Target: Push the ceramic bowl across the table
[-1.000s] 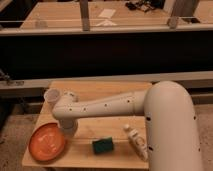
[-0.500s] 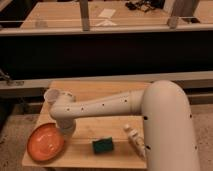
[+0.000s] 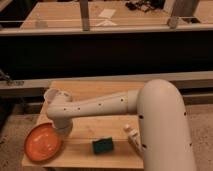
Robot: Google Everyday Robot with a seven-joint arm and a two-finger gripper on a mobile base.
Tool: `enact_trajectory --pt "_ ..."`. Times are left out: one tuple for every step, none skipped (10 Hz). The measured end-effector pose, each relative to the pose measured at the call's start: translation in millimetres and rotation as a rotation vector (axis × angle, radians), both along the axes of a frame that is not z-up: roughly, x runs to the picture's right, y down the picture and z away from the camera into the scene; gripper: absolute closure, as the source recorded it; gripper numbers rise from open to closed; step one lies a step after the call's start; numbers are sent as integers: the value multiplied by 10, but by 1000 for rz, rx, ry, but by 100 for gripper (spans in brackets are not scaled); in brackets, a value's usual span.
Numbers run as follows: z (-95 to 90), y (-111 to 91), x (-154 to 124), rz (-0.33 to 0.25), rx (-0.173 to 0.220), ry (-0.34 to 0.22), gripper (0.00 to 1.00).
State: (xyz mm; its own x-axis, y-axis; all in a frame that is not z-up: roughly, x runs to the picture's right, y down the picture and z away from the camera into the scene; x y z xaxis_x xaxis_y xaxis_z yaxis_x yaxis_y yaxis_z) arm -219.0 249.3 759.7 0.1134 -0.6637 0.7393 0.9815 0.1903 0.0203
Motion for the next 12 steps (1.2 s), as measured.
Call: enact_trajectory --pt "-4 -5 -30 -1 0 -2 85" --pt "-12 -1 -77 -5 1 -8 85" --pt "-16 -1 -99 -6 1 -11 85" --pt "-14 -10 -107 -3 2 -10 85" --pt "-15 -14 -121 -3 2 -10 85" --pt "-17 -16 -141 -4 2 -11 85" --pt "-20 -21 -166 -5 3 -13 85" --pt "-22 -21 -176 -6 3 -14 85" --pt "-24 -19 -181 -7 3 -15 85" --pt "-24 -20 -180 -7 3 -15 85" --pt "-25 -19 -181 -6 3 -15 85" --pt "-23 -20 -180 -6 3 -15 85"
